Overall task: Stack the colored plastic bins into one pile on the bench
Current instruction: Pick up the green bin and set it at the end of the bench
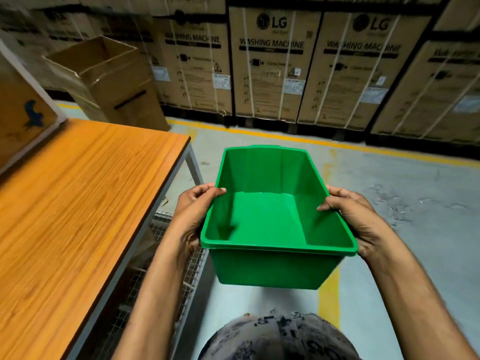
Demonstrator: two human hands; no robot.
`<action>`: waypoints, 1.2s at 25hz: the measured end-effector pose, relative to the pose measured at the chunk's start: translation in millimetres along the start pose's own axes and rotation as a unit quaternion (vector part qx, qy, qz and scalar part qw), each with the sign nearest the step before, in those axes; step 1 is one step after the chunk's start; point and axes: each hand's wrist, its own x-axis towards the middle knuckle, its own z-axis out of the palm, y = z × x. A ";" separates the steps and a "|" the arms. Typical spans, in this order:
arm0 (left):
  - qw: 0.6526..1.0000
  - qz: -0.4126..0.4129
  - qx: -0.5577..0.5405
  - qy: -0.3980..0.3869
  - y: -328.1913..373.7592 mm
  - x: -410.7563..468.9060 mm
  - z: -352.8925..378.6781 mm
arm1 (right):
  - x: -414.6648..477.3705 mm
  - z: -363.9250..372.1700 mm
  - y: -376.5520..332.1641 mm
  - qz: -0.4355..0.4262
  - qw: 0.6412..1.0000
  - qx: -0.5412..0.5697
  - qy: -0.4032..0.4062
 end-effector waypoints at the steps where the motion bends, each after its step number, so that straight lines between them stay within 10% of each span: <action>1: 1.000 -0.001 -0.004 -0.003 8.9 9.4 3.2 | 9.8 3.6 -7.0 0.005 1.000 0.003 -0.004; 9: 0.999 -0.004 -0.050 0.007 55.3 77.4 29.1 | 109.5 24.4 -63.8 0.017 0.999 -0.008 -0.048; 30: 0.912 0.107 -0.218 0.332 142.3 172.2 54.8 | 359.0 195.6 -186.3 0.109 0.911 -0.139 -0.373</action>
